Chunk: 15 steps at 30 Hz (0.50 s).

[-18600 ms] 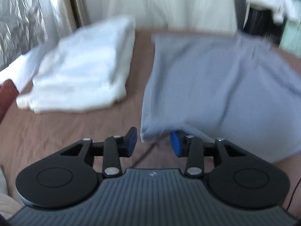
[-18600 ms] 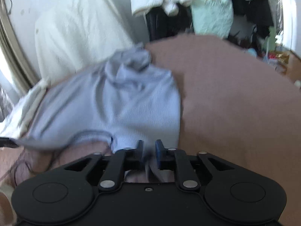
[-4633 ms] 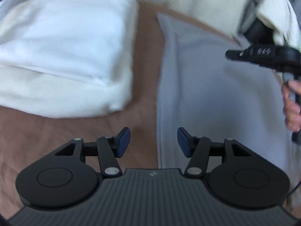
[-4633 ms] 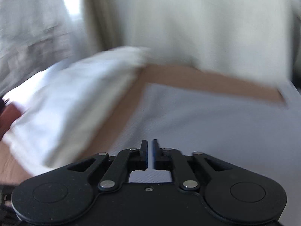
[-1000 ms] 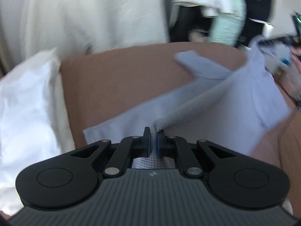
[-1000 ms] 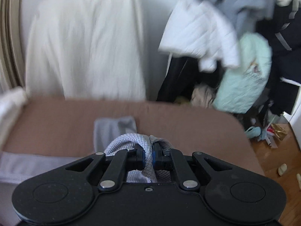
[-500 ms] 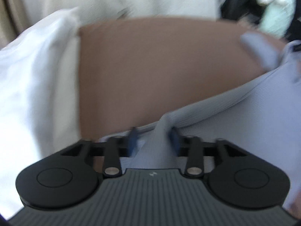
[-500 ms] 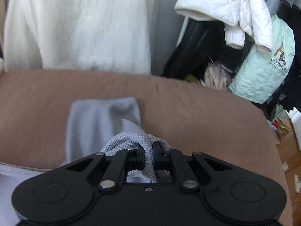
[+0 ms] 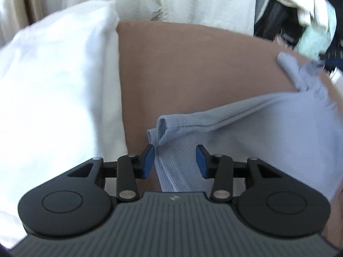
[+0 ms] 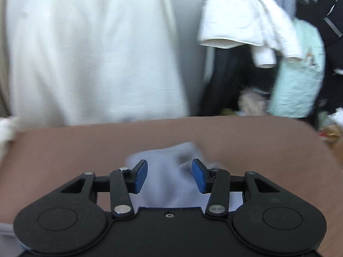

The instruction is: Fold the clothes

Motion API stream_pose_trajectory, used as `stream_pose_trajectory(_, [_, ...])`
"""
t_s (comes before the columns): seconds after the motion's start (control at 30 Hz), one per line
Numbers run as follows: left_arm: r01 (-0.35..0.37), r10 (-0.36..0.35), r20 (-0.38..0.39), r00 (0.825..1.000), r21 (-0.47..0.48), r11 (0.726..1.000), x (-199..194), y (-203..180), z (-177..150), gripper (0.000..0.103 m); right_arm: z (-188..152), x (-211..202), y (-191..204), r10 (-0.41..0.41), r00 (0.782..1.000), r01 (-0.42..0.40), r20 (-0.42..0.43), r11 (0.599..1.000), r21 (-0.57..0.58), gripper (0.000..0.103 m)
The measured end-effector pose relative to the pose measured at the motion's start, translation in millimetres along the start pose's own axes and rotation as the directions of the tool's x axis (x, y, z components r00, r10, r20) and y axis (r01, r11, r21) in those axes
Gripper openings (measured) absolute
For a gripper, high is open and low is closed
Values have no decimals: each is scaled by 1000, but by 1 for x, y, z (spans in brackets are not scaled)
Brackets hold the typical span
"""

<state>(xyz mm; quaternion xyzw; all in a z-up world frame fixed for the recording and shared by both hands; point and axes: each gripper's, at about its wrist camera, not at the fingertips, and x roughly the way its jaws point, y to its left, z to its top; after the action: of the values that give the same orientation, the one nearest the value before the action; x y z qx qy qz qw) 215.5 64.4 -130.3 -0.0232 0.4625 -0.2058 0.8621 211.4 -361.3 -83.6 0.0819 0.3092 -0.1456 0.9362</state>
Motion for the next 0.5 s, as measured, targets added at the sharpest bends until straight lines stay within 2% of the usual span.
stream_pose_trajectory(0.1, [21, -22, -23, 999, -40, 999, -6, 12, -7, 42, -19, -14, 19, 145, 987, -141, -64, 988, 57, 54])
stream_pose_trajectory(0.2, [120, -133, -68, 989, -160, 980, -6, 23, -29, 42, -51, -29, 47, 269, 953, -267, -138, 963, 37, 54])
stream_pose_trajectory(0.27, [208, -234, -97, 967, -226, 952, -1, 26, -41, 42, -74, -40, 67, 345, 919, -348, -189, 937, 18, 54])
stream_pose_trajectory(0.37, [225, -253, -119, 960, -211, 951, -7, 18, -52, 42, -108, -56, 97, 449, 853, -466, -268, 885, -1, 54])
stream_pose_trajectory(0.4, [244, -271, -115, 956, -209, 947, -13, 17, -56, 42, -120, -62, 107, 480, 827, -504, -294, 864, -5, 54])
stream_pose_trajectory(0.43, [277, -307, -109, 945, -227, 934, -18, 18, -62, 43, -129, -68, 115, 497, 810, -528, -313, 849, -19, 54])
stream_pose_trajectory(0.47, [312, -345, -103, 933, -248, 917, -24, 19, -68, 45, -134, -72, 114, 492, 810, -527, -318, 849, -28, 54])
stream_pose_trajectory(0.5, [322, -357, -111, 928, -245, 914, -27, 17, -74, 46, -136, -75, 108, 480, 818, -514, -317, 857, -28, 54])
